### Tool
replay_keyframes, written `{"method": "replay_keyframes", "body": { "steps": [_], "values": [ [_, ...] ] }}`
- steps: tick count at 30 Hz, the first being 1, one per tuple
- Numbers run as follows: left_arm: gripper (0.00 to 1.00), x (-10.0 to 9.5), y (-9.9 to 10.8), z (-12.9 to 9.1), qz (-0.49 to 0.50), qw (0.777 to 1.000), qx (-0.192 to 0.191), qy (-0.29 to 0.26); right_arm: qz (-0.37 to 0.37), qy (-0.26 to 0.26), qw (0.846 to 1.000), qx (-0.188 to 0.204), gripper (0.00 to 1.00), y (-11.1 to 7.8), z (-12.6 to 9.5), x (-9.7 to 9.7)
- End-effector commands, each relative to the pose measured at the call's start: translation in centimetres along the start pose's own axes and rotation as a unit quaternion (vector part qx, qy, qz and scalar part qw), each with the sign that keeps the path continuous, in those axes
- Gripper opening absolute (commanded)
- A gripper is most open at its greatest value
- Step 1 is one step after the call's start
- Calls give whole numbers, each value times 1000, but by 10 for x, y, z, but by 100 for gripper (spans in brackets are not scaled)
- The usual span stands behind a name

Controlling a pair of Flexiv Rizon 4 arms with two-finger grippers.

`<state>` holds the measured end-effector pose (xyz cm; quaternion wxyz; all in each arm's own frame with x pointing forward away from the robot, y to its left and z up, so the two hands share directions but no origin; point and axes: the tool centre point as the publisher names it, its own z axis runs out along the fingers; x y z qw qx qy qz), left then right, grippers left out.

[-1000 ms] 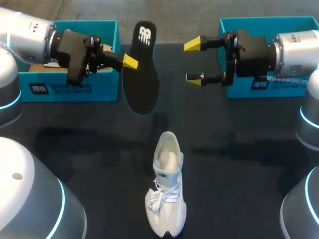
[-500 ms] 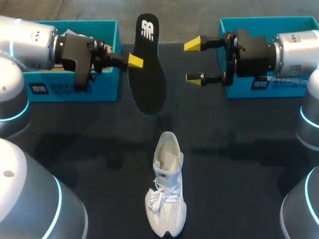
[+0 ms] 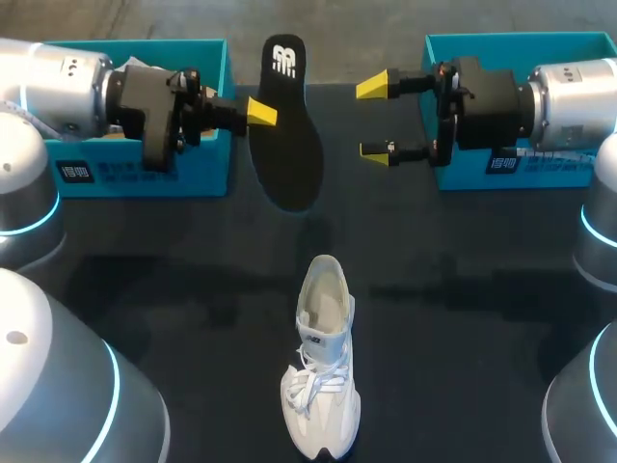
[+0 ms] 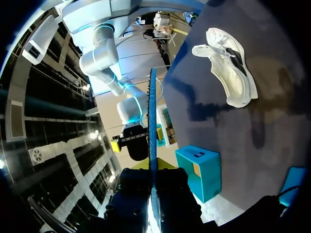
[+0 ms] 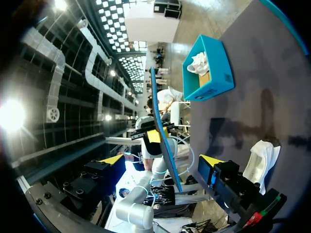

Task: Take the shoe out of the shoebox, open the shoe tongue, remove and reinsert the insole, then place the shoe into the shoebox

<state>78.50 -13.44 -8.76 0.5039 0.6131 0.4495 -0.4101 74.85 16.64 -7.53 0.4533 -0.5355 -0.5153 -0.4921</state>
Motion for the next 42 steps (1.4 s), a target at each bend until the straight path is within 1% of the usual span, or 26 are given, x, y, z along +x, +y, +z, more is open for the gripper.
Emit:
{"method": "replay_keyframes", "body": {
  "steps": [1,9,12,18,26,30,33,34,35,36,38,40,42],
  "values": [
    [0,0,0,1,1,1000,-1,0,0,-1,1000,-1,100,0,2,0],
    [0,0,0,1,1,1000,-1,0,0,-1,1000,-1,100,0,2,0],
    [0,5,0,1,-9,1000,-7,-2,-19,-6,1000,-6,100,3,8,2],
    [0,5,7,-1,-24,1000,-17,-3,-46,-9,999,-4,100,-1,19,1],
    [0,3,9,5,-31,999,-16,-15,-41,-5,999,3,100,-7,32,-5],
    [0,3,9,8,-28,999,-21,-31,-48,3,999,8,100,-9,36,-4],
    [0,6,11,12,-33,998,-27,-35,-53,8,998,13,100,-10,40,-2],
    [0,7,11,13,-36,998,-28,-36,-54,8,998,16,97,-11,41,-1],
    [0,8,11,13,-37,998,-28,-38,-56,7,998,19,86,-11,43,0],
    [0,9,12,15,-38,998,-29,-38,-58,4,998,23,82,-11,44,1],
    [0,10,12,17,-41,998,-29,-38,-60,-2,998,31,80,-12,48,3],
    [0,11,12,19,-43,998,-27,-38,-61,-12,997,40,81,-12,52,3],
    [0,11,12,19,-43,998,-27,-38,-64,-14,997,45,76,-12,55,3]
  ]
}}
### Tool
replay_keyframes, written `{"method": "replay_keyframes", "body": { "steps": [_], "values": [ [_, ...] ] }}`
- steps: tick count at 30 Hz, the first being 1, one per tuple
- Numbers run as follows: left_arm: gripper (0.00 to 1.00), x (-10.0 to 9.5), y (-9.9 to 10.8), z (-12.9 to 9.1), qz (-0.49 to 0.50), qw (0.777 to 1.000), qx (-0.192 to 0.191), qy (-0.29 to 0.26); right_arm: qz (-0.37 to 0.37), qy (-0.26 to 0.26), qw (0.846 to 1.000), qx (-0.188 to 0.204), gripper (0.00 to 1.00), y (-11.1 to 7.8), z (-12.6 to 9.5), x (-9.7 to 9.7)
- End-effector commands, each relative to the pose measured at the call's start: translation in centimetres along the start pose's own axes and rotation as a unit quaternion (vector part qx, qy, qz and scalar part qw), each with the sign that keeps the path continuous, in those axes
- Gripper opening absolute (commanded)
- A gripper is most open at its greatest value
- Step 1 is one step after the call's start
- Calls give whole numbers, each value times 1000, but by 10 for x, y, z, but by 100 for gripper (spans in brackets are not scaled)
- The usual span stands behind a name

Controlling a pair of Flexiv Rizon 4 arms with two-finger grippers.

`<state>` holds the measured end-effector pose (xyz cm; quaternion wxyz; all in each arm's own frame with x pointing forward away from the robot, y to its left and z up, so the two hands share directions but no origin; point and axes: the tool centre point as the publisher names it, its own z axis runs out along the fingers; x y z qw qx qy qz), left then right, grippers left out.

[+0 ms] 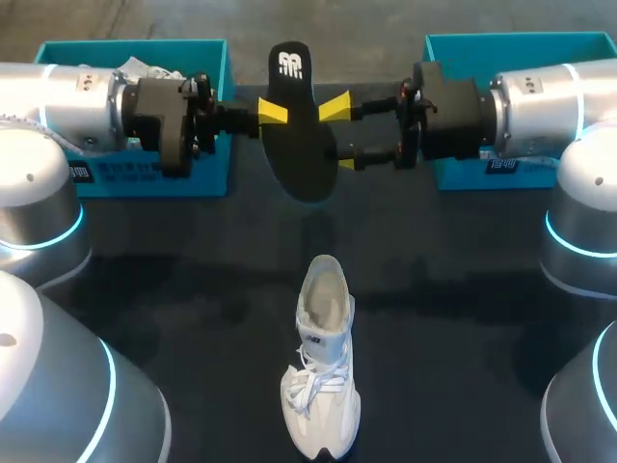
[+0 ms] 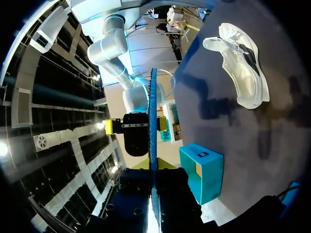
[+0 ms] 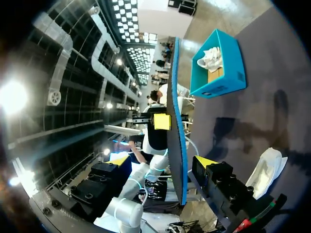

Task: Take the shoe out of the shoebox, open the shoe tongue, remove and reinsert the insole, then place the shoe into the shoebox

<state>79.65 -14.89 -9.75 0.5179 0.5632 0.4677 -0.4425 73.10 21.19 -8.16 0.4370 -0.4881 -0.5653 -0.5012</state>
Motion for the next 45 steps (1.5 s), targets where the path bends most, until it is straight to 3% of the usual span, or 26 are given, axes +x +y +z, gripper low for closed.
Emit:
{"method": "replay_keyframes", "body": {
  "steps": [1,5,9,22,40,45],
  "values": [
    [0,1,2,4,1,1000,0,-1,-2,-11,1000,16,72,9,10,3],
    [0,1,2,4,1,1000,0,-1,-8,-10,1000,20,51,9,12,3],
    [0,1,2,4,1,1000,0,-1,-7,-7,1000,24,42,10,11,-1],
    [0,1,2,4,1,1000,0,-1,25,-29,998,49,38,12,11,-18],
    [0,1,2,4,1,1000,0,-1,-8,-56,996,67,31,13,12,-19],
    [0,1,2,4,1,1000,0,-1,-13,-59,996,72,25,15,14,-21]
  ]
}}
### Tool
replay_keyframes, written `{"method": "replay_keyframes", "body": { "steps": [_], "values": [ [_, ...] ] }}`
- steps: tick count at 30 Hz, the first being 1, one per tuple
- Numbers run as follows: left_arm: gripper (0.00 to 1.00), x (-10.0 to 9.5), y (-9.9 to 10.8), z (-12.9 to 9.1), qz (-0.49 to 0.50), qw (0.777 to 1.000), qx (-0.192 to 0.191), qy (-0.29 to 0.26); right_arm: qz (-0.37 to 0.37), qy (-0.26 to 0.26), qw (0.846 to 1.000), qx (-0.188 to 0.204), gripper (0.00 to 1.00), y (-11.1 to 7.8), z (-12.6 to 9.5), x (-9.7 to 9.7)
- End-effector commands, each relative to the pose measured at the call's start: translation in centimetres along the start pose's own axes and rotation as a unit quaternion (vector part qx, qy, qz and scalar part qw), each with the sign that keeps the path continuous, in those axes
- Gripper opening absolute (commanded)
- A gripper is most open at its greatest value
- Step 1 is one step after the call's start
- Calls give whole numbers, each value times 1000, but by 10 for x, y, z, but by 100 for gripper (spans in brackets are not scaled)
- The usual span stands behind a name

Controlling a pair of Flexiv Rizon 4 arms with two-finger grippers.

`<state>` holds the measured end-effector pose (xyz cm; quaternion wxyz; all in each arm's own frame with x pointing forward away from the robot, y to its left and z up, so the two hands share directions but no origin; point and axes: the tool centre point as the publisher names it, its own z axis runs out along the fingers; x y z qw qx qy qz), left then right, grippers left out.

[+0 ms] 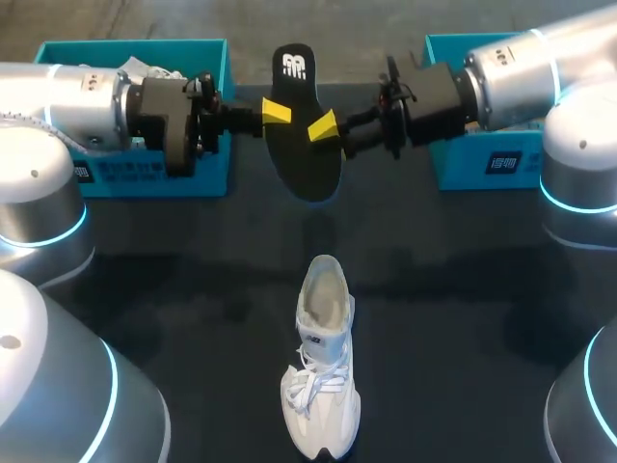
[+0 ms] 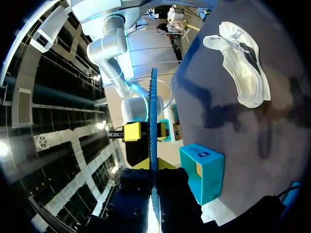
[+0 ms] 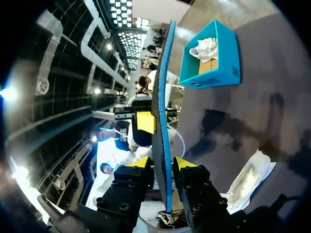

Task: Take the shoe out of the shoebox, open the shoe tongue, remove and reinsert the insole, then place the shoe into the shoebox

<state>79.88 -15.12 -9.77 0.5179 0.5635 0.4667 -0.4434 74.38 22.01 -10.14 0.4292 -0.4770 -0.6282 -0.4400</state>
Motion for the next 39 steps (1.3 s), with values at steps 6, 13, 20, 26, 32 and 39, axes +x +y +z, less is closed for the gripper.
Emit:
{"method": "replay_keyframes", "body": {
  "steps": [6,13,20,26,32,39],
  "values": [
    [0,0,0,1,1,1000,-1,0,1,-3,1000,5,11,5,4,-3],
    [0,0,0,1,1,1000,-1,0,2,2,1000,-1,16,4,6,-6],
    [0,0,0,1,1,1000,-1,0,-1,12,1000,-5,16,4,9,-6],
    [0,0,0,1,1,1000,-1,0,-4,15,1000,-7,17,5,11,-4],
    [0,0,0,1,1,1000,-1,0,-9,17,1000,-8,20,7,16,-1],
    [0,0,0,1,1,1000,-1,0,-11,18,1000,-10,23,7,16,1]
  ]
}}
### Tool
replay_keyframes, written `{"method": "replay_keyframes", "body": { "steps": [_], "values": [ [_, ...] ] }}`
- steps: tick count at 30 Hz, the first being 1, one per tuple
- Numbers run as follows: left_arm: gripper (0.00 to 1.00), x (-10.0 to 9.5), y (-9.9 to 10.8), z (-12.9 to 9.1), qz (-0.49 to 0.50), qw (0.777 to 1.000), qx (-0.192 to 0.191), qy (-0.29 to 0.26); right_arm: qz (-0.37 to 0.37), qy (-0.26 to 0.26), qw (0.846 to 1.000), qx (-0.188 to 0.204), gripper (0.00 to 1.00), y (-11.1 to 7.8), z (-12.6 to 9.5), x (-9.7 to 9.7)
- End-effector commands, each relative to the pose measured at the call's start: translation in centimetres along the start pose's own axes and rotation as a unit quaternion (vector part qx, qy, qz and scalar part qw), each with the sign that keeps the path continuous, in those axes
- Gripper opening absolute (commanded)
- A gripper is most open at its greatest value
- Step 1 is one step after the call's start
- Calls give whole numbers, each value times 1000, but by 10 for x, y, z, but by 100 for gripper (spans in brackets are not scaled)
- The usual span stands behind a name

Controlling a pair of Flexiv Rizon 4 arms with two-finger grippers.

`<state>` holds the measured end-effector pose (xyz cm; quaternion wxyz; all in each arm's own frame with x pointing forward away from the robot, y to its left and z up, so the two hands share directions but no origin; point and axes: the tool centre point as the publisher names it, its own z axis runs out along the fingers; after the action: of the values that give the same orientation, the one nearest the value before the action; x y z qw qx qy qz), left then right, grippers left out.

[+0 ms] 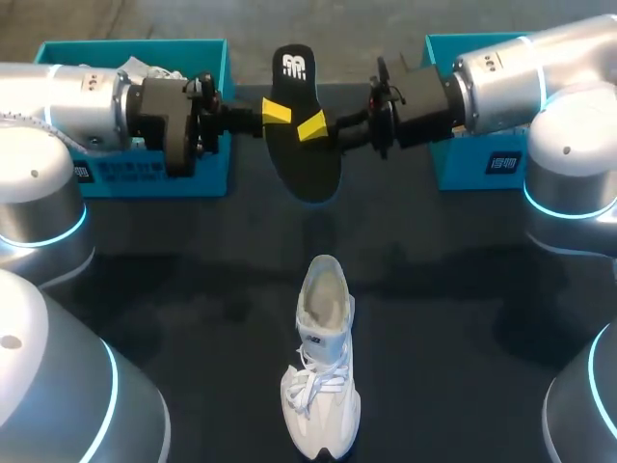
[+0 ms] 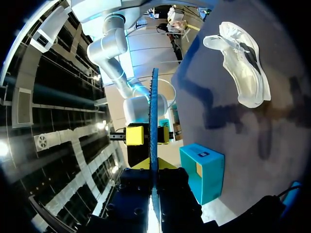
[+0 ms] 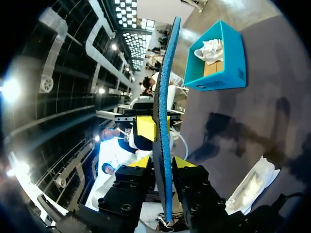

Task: Take the shoe out of the shoebox, open the shoe tongue, remove and reinsert the insole, then place the shoe into the shoebox

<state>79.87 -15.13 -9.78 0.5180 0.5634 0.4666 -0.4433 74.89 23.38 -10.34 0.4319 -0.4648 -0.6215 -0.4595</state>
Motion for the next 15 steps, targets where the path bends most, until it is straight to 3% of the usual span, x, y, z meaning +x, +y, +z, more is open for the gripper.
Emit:
{"method": "replay_keyframes", "body": {
  "steps": [1,5,15],
  "values": [
    [0,0,0,1,1,1000,-1,0,1,-1,1000,-2,19,0,3,0],
    [0,0,0,1,1,1000,-1,0,1,0,1000,-3,0,0,4,-1],
    [0,1,-1,2,2,1000,1,3,-5,7,1000,-13,0,-1,4,-1]
  ]
}}
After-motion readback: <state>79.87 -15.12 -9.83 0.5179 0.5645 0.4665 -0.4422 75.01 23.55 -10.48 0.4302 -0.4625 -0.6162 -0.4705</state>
